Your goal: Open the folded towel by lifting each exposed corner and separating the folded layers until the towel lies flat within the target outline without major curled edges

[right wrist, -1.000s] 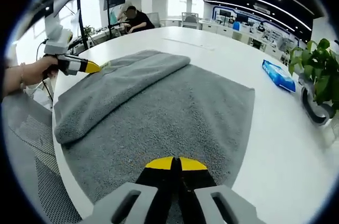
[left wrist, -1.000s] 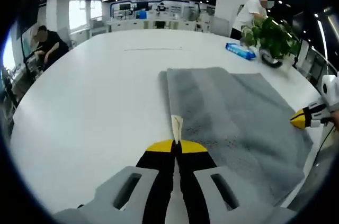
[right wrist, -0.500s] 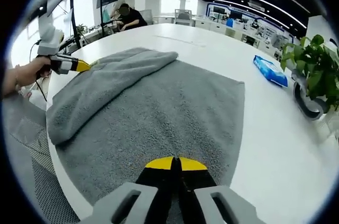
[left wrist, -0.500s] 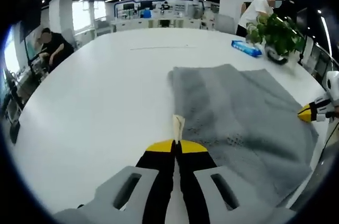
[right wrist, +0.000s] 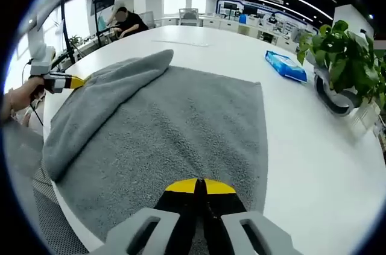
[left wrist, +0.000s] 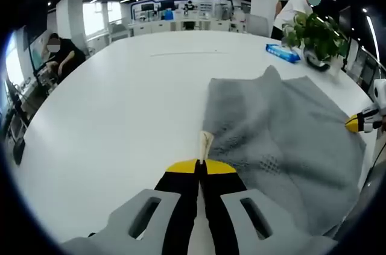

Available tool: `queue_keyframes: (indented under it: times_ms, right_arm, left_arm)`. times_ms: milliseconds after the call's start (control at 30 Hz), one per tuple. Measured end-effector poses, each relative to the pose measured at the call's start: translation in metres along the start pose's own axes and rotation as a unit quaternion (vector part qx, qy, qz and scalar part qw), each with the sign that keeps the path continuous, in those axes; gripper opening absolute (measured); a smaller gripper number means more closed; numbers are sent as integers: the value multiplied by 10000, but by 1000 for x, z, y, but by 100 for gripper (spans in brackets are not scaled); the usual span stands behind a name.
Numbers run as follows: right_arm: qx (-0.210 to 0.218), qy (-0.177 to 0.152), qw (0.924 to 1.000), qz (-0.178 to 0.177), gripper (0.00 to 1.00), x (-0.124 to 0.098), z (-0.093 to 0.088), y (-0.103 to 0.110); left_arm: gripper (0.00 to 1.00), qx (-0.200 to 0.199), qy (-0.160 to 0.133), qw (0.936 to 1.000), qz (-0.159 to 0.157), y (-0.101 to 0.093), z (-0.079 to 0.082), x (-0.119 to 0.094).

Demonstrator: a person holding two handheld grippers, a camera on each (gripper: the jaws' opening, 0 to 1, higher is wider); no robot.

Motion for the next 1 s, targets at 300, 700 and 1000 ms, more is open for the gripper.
queue_keyframes:
  times_ms: [300,700,1000]
  right_arm:
    - [178,10,9996,-227,0,-8,-6,-10]
    - [366,30,9984,-440,0,-20,-15,-21]
    - [520,95,9971,-548,0,-28,-22,-29]
  left_arm:
    - [1,10,-17,10000,66,3,1,-1]
    - [1,36,51,10000,59,1,-2,-2]
    - [1,50,31,9999,102,3,-1,-2]
Point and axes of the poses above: the point that each gripper's makers call its tool centre point, and the gripper's own axes: x roughly forward along the fingers, y roughly to its left, z roughly out of its top, the point moved 4 cm from there along -x, roughly backward along the fingers, and after that the axes turned 13 degrees about z, right-handed, at the moved point
